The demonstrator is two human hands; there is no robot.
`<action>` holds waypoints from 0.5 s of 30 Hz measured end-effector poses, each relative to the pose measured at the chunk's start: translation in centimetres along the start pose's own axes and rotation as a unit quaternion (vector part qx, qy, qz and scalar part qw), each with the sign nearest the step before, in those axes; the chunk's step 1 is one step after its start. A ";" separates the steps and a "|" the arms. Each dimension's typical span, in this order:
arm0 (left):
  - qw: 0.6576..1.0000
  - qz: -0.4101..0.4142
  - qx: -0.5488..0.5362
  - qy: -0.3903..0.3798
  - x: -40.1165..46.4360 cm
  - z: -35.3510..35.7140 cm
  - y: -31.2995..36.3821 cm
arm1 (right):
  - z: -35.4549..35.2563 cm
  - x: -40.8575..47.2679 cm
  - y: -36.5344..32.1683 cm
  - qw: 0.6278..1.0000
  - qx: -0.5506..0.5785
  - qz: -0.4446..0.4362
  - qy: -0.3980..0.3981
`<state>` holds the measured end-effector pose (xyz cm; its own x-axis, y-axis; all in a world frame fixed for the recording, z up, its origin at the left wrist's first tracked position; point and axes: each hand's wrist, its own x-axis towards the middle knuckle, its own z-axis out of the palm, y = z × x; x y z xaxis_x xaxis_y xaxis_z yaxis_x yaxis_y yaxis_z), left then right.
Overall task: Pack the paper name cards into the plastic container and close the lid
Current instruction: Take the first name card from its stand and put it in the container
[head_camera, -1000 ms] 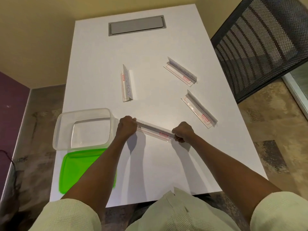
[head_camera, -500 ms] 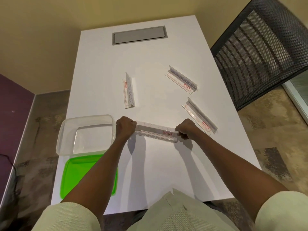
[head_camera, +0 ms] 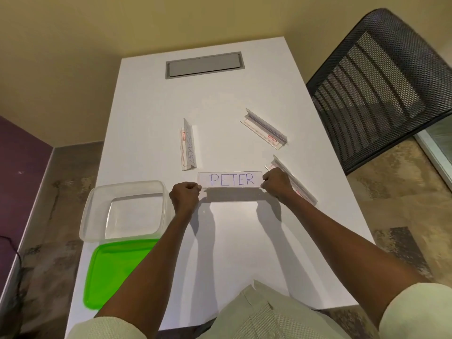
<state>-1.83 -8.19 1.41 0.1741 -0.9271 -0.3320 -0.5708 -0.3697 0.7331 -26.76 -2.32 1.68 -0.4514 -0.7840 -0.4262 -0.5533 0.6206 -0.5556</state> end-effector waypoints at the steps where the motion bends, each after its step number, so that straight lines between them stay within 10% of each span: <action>1: 1.000 -0.004 -0.009 0.002 -0.1 0.0 -0.1 | 0.0 0.0 0.0 1.000 -0.008 -0.017 0.017; 15: 0.997 0.048 0.068 0.008 -1.1 0.7 -2.2 | 3.0 -1.0 2.6 0.984 0.060 -0.087 0.140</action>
<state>-1.33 -6.30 -0.24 0.1267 -0.9590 -0.2537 -0.6883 -0.2692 0.6737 -25.61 -0.02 -1.51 -0.5417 -0.8330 -0.1125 -0.5597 0.4573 -0.6911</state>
